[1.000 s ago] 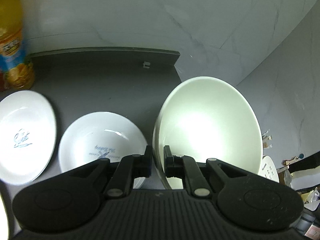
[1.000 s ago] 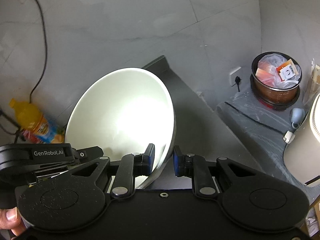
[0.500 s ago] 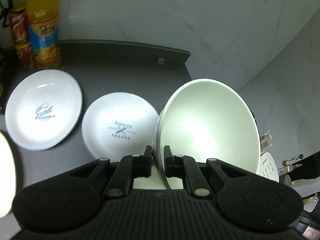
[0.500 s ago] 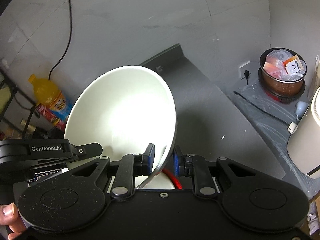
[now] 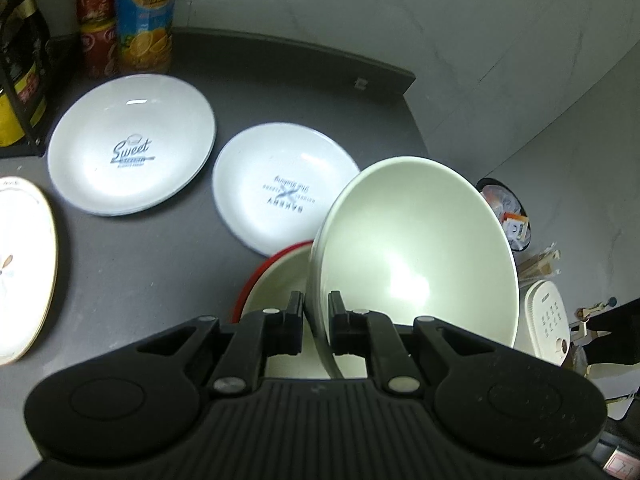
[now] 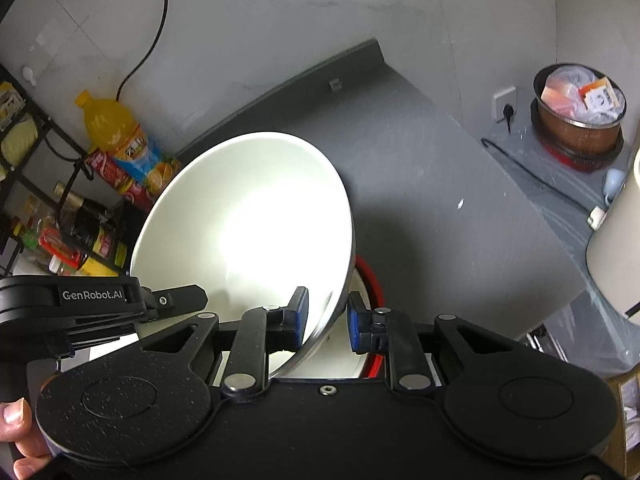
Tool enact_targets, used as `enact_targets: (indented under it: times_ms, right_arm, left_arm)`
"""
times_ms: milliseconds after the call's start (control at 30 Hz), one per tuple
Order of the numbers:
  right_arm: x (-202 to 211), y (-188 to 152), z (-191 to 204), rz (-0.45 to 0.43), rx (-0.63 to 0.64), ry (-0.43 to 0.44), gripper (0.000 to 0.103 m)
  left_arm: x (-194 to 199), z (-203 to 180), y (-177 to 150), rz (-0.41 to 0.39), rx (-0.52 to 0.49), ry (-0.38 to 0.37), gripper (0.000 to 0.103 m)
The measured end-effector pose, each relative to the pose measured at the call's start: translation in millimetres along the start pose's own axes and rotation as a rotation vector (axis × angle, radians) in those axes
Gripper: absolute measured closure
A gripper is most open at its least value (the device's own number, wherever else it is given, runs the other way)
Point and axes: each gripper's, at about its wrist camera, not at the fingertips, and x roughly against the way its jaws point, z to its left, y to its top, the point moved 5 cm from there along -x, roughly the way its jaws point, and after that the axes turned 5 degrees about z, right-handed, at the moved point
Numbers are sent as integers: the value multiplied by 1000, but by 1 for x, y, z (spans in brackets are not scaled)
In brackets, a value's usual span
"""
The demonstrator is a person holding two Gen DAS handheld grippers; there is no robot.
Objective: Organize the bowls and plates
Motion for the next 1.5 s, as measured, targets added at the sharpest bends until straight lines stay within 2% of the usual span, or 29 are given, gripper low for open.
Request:
enact_targets:
  times_ms: [267,500,600,767,900,1000,1067,1100,1167,1300,1400,1500]
  right_arm:
    - [-9,-21,-4,25,-1,-2,81]
    - [-12,-21,3,22,24,-7,70]
    - [-10,-21,1,-10,19,-12,66]
    - [-6,-17,0,-50,20,-16,58]
    - [5,-17,0,-97,-5,-3,46]
    - [12,-19,3,-104,-14,-13,37]
    - [19,-20,7,-122,-6,-17,28]
    - [22,-21,8,-131,-6,-20,21]
    - [29,-21,14,-150,0,-15,15]
    - [38,-24,26,-169,18,8,7]
    - [43,-29,37,-170,43,28,7]
    - [46,-34,51,-158,89,39,6]
  left_arm:
    - [-10,11,-16,21,-8,0,93]
    - [-18,18,-20,19,8,41,92]
    - [-20,20,-20,21,7,49,90]
    - [-17,22,-18,6,-1,15,84]
    - [-14,23,-20,5,-1,-3,81]
    - [-2,25,-21,-29,-7,33,67]
    - [6,27,-21,-59,-6,35,53]
    - [11,27,-21,-65,-4,33,51]
    - [20,29,-23,-78,3,34,46]
    - [39,36,-28,-103,1,52,39]
    - [53,45,-33,-94,21,51,37]
    - [70,58,-40,-104,35,96,35]
